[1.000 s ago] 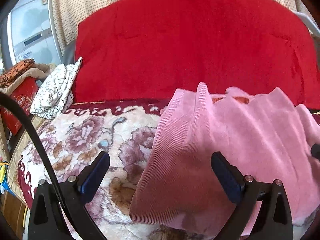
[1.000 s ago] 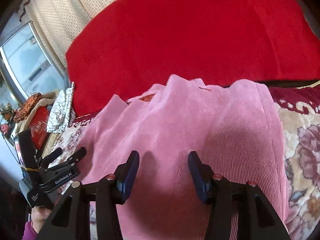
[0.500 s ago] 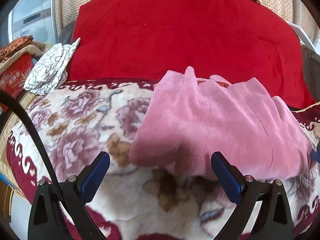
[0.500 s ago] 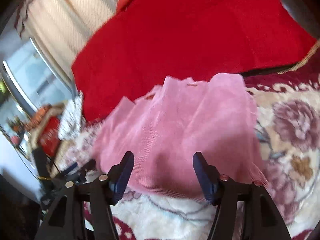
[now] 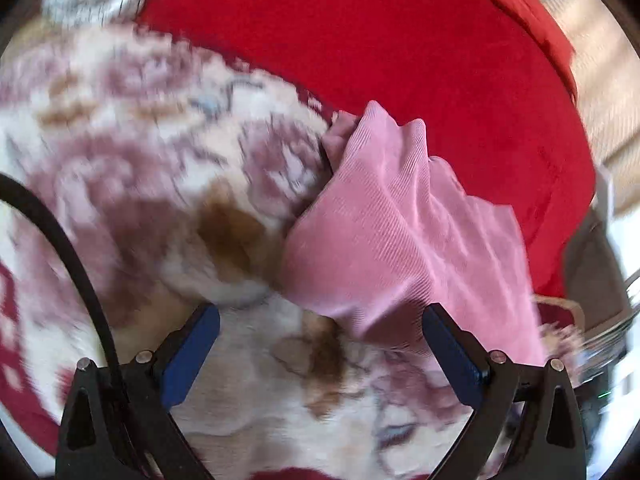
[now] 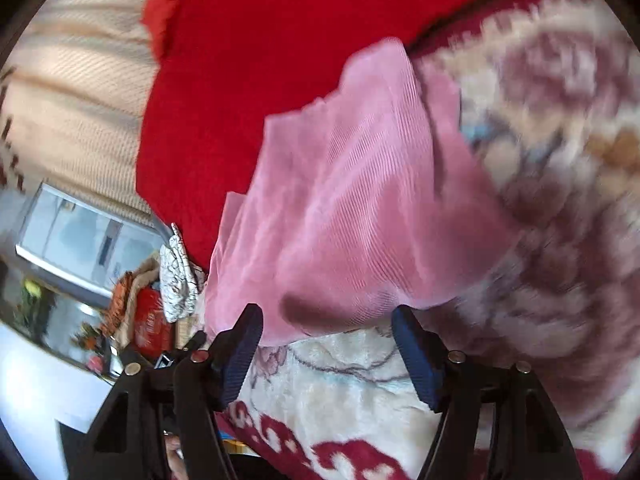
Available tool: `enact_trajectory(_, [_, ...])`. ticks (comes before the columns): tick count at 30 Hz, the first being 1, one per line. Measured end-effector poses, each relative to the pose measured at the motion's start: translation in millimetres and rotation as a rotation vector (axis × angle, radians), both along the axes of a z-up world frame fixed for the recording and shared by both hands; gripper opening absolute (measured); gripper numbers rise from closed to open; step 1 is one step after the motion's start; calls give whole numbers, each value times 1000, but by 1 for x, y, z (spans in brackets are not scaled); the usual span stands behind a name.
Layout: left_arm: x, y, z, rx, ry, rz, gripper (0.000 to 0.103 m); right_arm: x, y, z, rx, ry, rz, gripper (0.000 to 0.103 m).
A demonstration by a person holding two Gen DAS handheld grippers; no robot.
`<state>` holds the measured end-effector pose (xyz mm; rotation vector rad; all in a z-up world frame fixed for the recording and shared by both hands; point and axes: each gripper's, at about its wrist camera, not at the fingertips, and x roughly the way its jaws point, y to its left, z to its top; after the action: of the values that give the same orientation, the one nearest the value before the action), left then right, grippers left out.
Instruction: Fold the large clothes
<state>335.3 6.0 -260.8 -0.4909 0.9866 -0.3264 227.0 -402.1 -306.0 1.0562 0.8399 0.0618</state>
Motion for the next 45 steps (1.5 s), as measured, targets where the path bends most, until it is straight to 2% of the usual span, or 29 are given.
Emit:
enact_trajectory(2, [3,-1,1,-80,-15,16,101,7,1,-10,44,17,-6,71])
enact_trajectory(4, [12,-5,1,-184,-15,1,101,13,-1,-10,65,-15,-48,71])
enact_trajectory(7, [28,-14,-1,-239,-20,16,100,22,-9,-10,101,-68,-124,73])
enact_trajectory(9, [36,-15,-3,-266,-28,43,91,31,-13,-17,137,-77,-155,74])
enact_trajectory(11, [41,-17,-7,-268,-19,73,55,37,-15,-23,155,-87,-185,74])
enact_trajectory(12, [44,-19,-10,-250,-14,84,49,37,-16,-22,157,-110,-196,73])
enact_trajectory(13, [46,-21,-13,-252,-17,87,41,37,-16,-20,149,-129,-201,64])
enact_trajectory(14, [45,-21,-12,-272,-30,89,31,37,-15,-17,112,-130,-206,33])
enact_trajectory(15, [42,-23,-7,-262,-67,90,28,37,-15,-15,74,-122,-206,30])
enact_trajectory(17, [28,-23,9,-190,-161,72,19,33,-13,-10,48,-131,-213,23])
enact_trajectory(19, [17,-25,25,-143,-241,45,17,29,-6,8,-56,-150,-207,19])
enact_trajectory(20, [11,-26,32,-138,-262,31,17,24,-1,22,-134,-172,-204,18])
enact_trajectory(21, [3,-24,37,-138,-284,13,17,20,1,30,-166,-187,-206,18])
enact_trajectory(24, [-23,-22,43,-79,-337,-24,17,1,3,48,-197,-232,-214,17])
enact_trajectory(26, [-27,-22,32,-56,-305,-39,21,-10,3,48,-191,-216,-193,18])
enact_trajectory(27, [-19,-25,20,-24,-245,-48,25,-11,3,44,-182,-187,-182,18])
enact_trajectory(28, [-11,-27,11,-4,-189,-50,40,-9,2,35,-163,-134,-168,22])
enact_trajectory(29, [-2,-25,-1,-10,-116,-40,62,-7,0,27,-146,-87,-159,24])
enact_trajectory(30, [5,-19,-11,-49,-52,-20,70,-4,-1,18,-121,-42,-156,27])
enact_trajectory(31, [8,-8,-22,-149,10,17,73,-2,-3,11,-66,9,-159,32])
enact_trajectory(32, [10,1,-26,-219,30,41,73,-4,-5,9,-24,28,-171,37])
enact_trajectory(33, [10,4,-26,-243,31,50,73,-7,-6,11,-3,38,-178,46])
enact_trajectory(34, [10,4,-24,-246,25,46,74,-10,-6,12,-1,44,-177,73])
enact_trajectory(35, [9,2,-22,-230,14,38,73,-15,-4,20,-8,47,-178,76])
enact_trajectory(36, [7,-3,-20,-214,-1,29,73,-23,-2,28,-22,38,-176,76])
enact_trajectory(39, [10,-19,-16,-190,-38,-10,73,-32,14,61,-93,43,-75,76])
enact_trajectory(42, [4,-35,-5,-115,-119,-3,73,-30,37,88,-148,46,56,63])
enact_trajectory(44, [7,-42,-3,-76,-141,9,73,-22,57,110,-236,28,127,47])
enact_trajectory(45, [10,-45,-3,-59,-152,22,73,-19,62,115,-271,12,143,45])
